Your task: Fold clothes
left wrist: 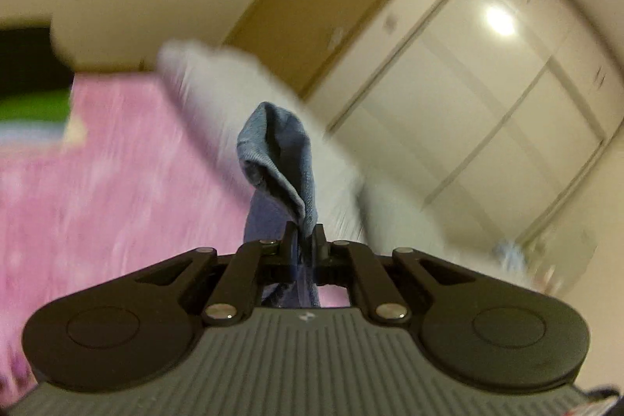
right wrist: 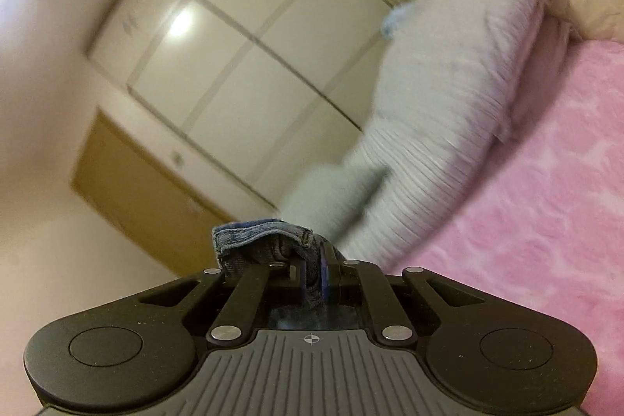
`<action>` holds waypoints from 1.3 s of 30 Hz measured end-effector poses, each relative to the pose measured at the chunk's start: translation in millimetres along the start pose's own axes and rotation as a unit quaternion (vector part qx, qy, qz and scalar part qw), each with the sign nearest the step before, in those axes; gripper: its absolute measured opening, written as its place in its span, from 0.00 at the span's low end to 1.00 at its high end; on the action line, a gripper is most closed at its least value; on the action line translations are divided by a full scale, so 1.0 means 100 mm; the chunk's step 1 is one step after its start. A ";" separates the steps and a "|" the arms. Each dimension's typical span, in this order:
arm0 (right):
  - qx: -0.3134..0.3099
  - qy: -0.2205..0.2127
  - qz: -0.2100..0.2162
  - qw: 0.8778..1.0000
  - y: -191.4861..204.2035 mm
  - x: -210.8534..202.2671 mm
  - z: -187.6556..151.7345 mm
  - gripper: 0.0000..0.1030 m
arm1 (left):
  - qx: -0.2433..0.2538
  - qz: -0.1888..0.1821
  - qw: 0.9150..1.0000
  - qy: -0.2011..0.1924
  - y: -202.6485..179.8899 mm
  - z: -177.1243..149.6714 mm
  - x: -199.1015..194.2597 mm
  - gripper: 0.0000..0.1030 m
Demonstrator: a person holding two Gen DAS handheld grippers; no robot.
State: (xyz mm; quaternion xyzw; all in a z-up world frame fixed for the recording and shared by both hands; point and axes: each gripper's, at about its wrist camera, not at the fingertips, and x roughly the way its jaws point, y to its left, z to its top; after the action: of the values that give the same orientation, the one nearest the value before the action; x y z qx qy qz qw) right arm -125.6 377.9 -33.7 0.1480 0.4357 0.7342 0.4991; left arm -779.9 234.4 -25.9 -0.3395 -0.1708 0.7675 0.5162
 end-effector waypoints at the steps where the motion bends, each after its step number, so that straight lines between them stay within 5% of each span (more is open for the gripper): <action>1: 0.009 -0.014 0.009 1.000 0.11 -0.06 0.06 0.06 | 0.002 -0.009 1.000 -0.018 -0.05 0.25 -0.07 0.03; 3: 0.026 -0.041 0.026 0.998 0.32 -0.18 0.17 0.06 | 0.001 -0.030 0.998 -0.052 -0.16 0.70 -0.20 0.03; 8: 0.076 -0.105 0.048 0.990 0.66 -0.59 0.36 0.06 | -0.001 -0.056 0.994 -0.093 -0.13 1.24 -0.68 0.03; 11: 0.114 -0.120 -0.008 0.986 0.32 -1.07 0.18 0.06 | -0.032 -0.047 0.997 -0.049 0.33 0.97 -0.86 0.04; 14: 0.159 -0.078 -0.120 0.977 -0.33 -1.47 -0.24 0.06 | -0.057 0.024 0.997 0.045 0.97 0.25 -0.90 0.06; 16: 0.187 -0.027 -0.237 0.953 -0.84 -1.62 -0.55 0.09 | -0.089 0.107 0.982 0.125 1.47 -0.33 -0.91 0.11; 18: 0.205 0.033 -0.362 0.909 -1.35 -1.74 -0.84 0.15 | -0.120 0.189 0.953 0.203 1.97 -0.90 -0.92 0.10; 20: 0.206 0.063 -0.437 0.873 -1.66 -1.87 -1.03 0.15 | -0.122 0.258 0.924 0.253 2.28 -1.32 -1.05 0.10; 21: 0.206 0.077 -0.469 0.855 -1.80 -1.94 -1.12 0.15 | -0.113 0.275 0.917 0.264 2.34 -1.43 -1.11 0.10; 23: 0.206 0.098 -0.465 0.856 -1.92 -2.01 -1.18 0.15 | -0.092 0.294 0.909 0.281 2.40 -1.59 -1.18 0.10; 29: 0.219 0.119 -0.412 0.876 -2.11 -2.17 -1.41 0.16 | -0.066 0.258 0.923 0.277 2.22 -1.86 -1.17 0.14; 30: 0.225 0.121 -0.399 0.881 -2.18 -2.19 -1.45 0.21 | -0.073 0.246 0.927 0.274 2.19 -1.90 -1.21 0.18; 33: 0.246 0.120 -0.371 0.888 -2.31 -2.26 -1.55 0.69 | -0.092 0.230 0.933 0.262 2.19 -2.06 -1.21 0.22; 39: 0.290 0.114 -0.315 0.897 -2.68 -2.28 -1.76 0.69 | -0.140 0.232 0.936 0.226 2.46 -2.26 -1.14 0.23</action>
State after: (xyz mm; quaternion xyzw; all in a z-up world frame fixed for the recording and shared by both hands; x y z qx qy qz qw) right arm 25.9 127.3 -296.4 0.0570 0.7071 0.3916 0.5860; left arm -761.2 10.2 -297.7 -0.6030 -0.0722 0.7374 0.2957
